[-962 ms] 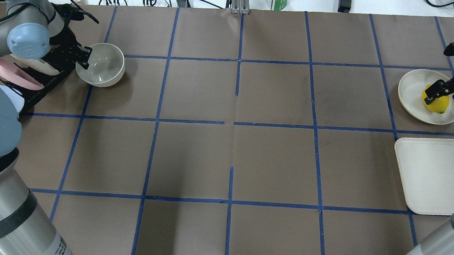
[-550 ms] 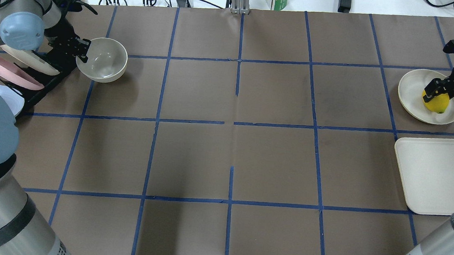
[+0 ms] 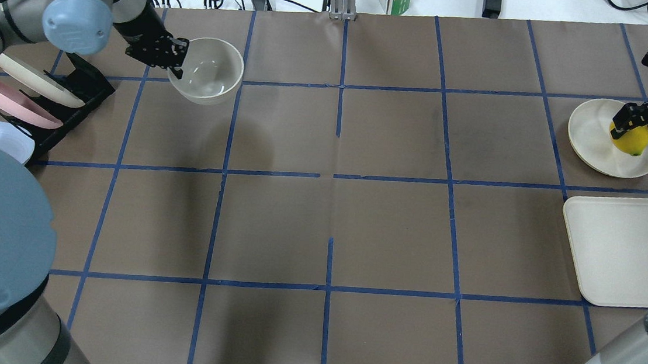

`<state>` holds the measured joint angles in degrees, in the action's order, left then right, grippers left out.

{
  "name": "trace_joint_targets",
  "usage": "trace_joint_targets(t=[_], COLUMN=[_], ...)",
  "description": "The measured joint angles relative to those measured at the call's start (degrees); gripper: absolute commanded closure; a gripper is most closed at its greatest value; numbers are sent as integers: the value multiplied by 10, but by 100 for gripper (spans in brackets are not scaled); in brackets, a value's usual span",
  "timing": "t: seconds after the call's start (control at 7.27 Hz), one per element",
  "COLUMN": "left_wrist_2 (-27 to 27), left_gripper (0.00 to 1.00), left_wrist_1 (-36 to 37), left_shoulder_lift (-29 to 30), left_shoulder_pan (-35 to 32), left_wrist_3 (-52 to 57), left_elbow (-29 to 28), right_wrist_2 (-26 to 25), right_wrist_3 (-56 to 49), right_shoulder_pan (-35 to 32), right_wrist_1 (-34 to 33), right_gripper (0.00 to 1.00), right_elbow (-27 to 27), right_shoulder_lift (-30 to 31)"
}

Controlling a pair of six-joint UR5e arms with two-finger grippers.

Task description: Place bowl and put lemon in it

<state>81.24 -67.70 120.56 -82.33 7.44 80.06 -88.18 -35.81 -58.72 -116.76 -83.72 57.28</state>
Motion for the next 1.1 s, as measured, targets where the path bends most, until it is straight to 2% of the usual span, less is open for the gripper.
trace_joint_targets(t=[0.28, 0.55, 0.83, 1.1], left_wrist_2=[-16, -12, -12, -15], left_gripper=[97, 97, 97, 89], left_wrist_1=[20, 93, 180, 243], left_shoulder_lift=[-7, -16, -38, -52], left_shoulder_pan=[-89, -163, -189, -197], left_wrist_3=[-120, -202, -237, -254], left_elbow=[21, 73, 168, 224], right_wrist_2=[0, -3, -2, 0], right_wrist_3=[54, 129, 207, 294], right_shoulder_pan=[-21, -61, -109, -162], right_wrist_1=[79, 141, 183, 202], right_gripper=[100, 100, 100, 100], right_elbow=[29, 41, 41, 37], right_shoulder_lift=[25, 57, 82, 101])
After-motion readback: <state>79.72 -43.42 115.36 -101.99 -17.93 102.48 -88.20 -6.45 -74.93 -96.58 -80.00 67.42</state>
